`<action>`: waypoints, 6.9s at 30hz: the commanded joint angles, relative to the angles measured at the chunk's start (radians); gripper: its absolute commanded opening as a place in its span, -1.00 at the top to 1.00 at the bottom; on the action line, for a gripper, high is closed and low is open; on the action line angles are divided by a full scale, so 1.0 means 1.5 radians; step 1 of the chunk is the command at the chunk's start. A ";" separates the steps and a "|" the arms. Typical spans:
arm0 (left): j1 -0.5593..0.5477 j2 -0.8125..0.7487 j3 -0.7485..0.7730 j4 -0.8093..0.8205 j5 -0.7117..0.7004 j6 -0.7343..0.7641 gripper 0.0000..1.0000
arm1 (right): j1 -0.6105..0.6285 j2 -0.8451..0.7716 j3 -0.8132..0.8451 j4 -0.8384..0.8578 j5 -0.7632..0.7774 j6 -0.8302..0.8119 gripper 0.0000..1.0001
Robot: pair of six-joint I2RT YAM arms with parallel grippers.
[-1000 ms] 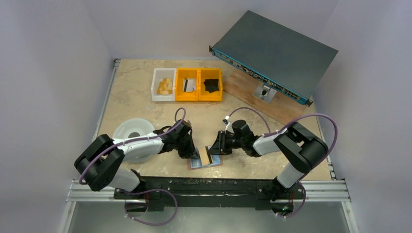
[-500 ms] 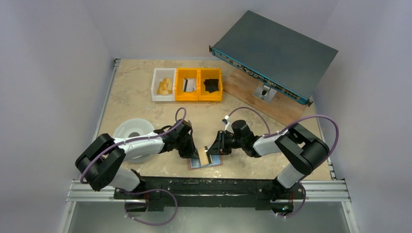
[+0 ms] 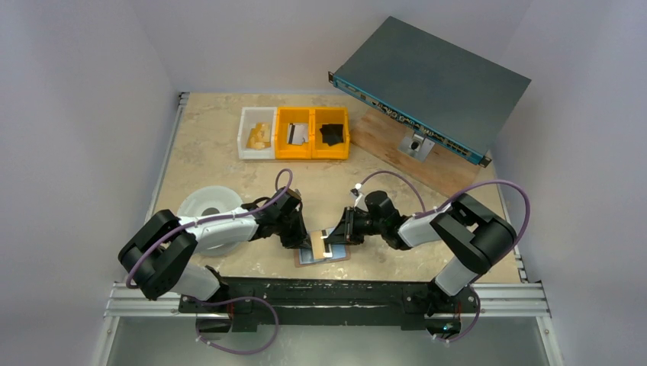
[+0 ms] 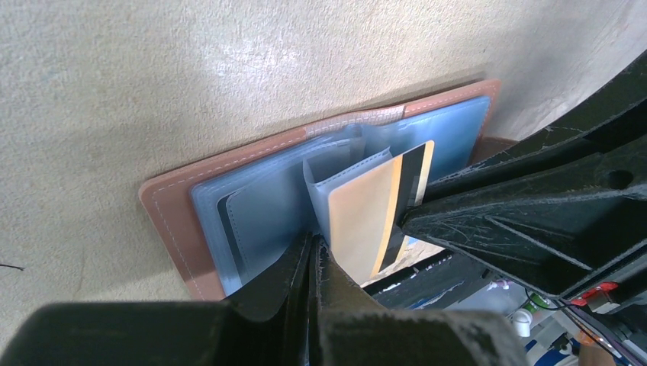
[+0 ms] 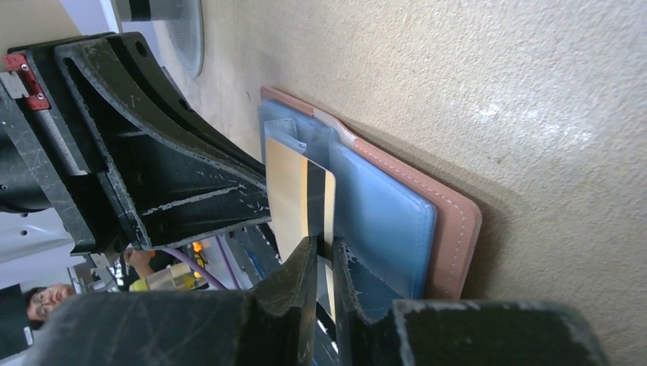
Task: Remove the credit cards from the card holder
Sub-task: Remove the credit card from the card holder, then place the credit card in the storage box, then remove the credit card from the card holder.
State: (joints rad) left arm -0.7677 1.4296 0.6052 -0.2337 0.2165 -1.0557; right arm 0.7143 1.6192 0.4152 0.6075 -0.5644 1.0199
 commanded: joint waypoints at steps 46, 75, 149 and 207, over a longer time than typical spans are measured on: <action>0.061 -0.211 0.070 -0.119 0.051 0.126 -0.04 | -0.028 -0.283 0.140 -0.342 0.101 -0.079 1.00; 0.170 -0.237 -0.058 0.281 0.310 -0.012 1.00 | -0.050 -0.299 0.169 -0.292 0.035 -0.021 0.18; 0.424 0.415 0.955 -0.417 -0.207 0.428 0.14 | -0.050 -0.401 0.196 -0.618 0.281 -0.219 -0.93; 0.290 -0.380 -0.085 -0.225 0.123 0.189 0.09 | 0.317 0.154 0.484 -0.676 0.529 -0.097 0.58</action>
State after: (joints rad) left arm -0.3134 0.8330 0.4923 -0.6392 0.3466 -0.7670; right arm 1.1912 1.8408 1.1610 -0.3943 0.2409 0.8406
